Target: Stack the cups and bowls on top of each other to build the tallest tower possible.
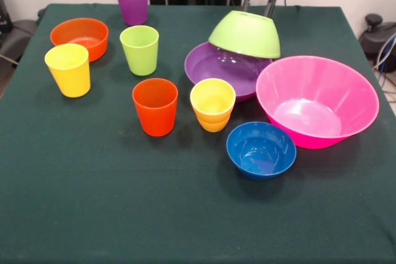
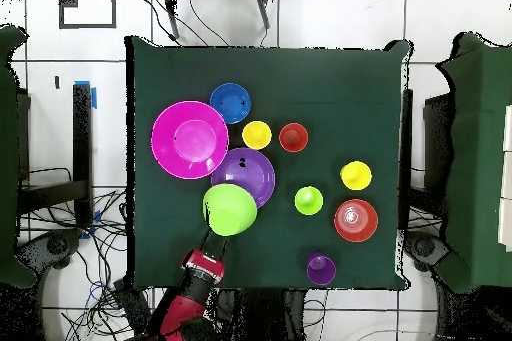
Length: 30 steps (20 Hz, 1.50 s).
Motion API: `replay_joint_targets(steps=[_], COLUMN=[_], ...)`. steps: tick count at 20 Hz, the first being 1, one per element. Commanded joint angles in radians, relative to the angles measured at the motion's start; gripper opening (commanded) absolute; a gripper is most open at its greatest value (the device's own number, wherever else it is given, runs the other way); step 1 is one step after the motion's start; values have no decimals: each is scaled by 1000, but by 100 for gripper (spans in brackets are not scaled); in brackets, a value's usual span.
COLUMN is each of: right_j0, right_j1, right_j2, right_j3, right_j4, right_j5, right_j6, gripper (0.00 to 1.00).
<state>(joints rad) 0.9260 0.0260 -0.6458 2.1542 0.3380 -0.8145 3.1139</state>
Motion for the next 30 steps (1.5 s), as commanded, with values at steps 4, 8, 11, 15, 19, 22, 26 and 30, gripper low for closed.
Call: replay_joint_targets(steps=[4,8,11,15,19,22,26,30], right_j0=[-21,-8,11,10,5,-3,-17,-22], right_j1=[72,107,113,114,105,83,47,10], right_j2=[38,36,33,30,34,29,28,21], right_j3=[-152,-181,-184,-190,-188,-172,-153,-133], right_j4=[71,134,166,169,146,105,52,17], right_j5=[24,39,61,67,62,60,62,77], right_j6=[-66,-80,-89,-90,-81,-71,-61,-62], gripper=[100,100,100,100,100,100,100,100])
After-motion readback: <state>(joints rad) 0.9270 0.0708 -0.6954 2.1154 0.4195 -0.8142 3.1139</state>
